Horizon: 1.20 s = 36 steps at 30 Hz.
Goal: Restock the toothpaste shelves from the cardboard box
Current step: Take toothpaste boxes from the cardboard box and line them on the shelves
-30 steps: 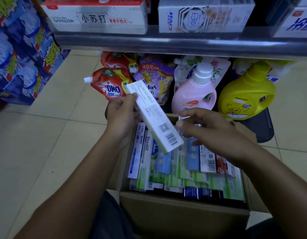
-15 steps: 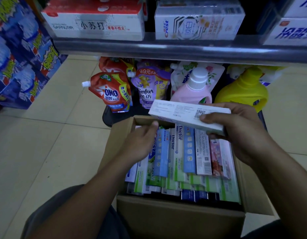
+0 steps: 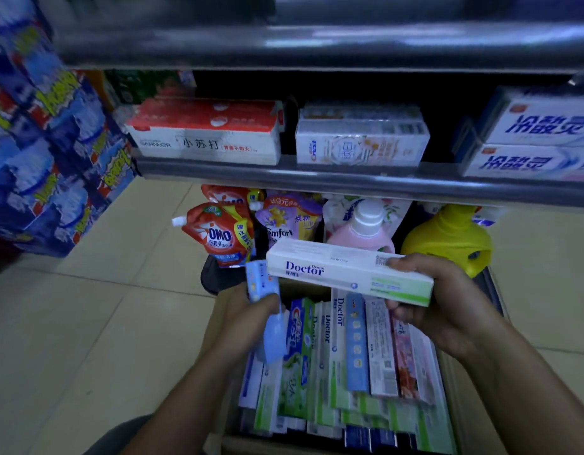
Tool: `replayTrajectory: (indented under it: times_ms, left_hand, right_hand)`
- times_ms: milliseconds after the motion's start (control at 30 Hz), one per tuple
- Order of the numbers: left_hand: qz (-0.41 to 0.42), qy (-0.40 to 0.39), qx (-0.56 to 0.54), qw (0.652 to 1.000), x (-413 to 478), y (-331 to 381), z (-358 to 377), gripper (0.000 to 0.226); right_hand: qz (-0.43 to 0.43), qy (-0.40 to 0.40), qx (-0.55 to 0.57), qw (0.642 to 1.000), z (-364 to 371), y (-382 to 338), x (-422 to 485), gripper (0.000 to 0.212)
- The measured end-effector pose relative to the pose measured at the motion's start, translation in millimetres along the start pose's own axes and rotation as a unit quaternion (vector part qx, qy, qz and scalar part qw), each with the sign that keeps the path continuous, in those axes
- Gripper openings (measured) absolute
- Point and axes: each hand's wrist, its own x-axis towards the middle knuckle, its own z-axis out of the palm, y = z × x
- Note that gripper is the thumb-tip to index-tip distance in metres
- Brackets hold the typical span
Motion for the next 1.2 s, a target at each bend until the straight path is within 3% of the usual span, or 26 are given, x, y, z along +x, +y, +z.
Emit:
replayTrajectory:
  times_ms: [100, 267, 400, 500, 567, 633, 700, 800, 833, 967, 1200]
  left_hand:
    - [0.044, 0.045, -0.148, 0.987, -2, 32, -20, 0.036]
    - [0.222, -0.063, -0.087, 0.969, -14, 84, -54, 0.07]
    - [0.288, -0.068, -0.027, 0.955, -27, 130, -75, 0.053]
    - [0.316, -0.056, -0.017, 0.947, -33, 160, -90, 0.041]
    - [0.317, -0.055, -0.045, 0.946, -37, 178, -96, 0.036]
    - [0.299, -0.056, -0.085, 0.949, -39, 193, -101, 0.029]
    - [0.282, -0.049, -0.098, 0.953, -40, 208, -106, 0.017]
    - [0.26, -0.037, -0.09, 0.961, -39, 225, -119, 0.009]
    - [0.251, -0.034, -0.093, 0.963, -38, 229, -123, 0.007]
    - [0.229, -0.014, -0.118, 0.966, -33, 244, -136, 0.027]
    - [0.242, 0.106, -0.146, 0.953, -8, 276, -156, 0.039]
  right_hand:
    - [0.038, -0.019, 0.055, 0.998, 7, -10, -1, 0.041]
    - [0.065, -0.069, 0.08, 0.992, 33, -37, -6, 0.021]
    - [0.063, -0.082, 0.062, 0.993, 54, -70, -15, 0.021]
    - [0.048, -0.124, 0.017, 0.991, 65, -98, -26, 0.047]
    - [0.008, -0.165, 0.001, 0.986, 69, -112, -31, 0.073]
    - [-0.043, -0.19, -0.028, 0.98, 75, -122, -37, 0.085]
    - [-0.1, -0.199, -0.059, 0.973, 85, -128, -43, 0.076]
    - [-0.212, -0.168, -0.07, 0.96, 101, -134, -53, 0.036]
    - [-0.24, -0.149, -0.063, 0.957, 106, -136, -55, 0.032]
    - [-0.311, -0.074, -0.042, 0.947, 126, -138, -54, 0.05]
    - [-0.414, -0.023, -0.085, 0.906, 173, -150, -44, 0.041]
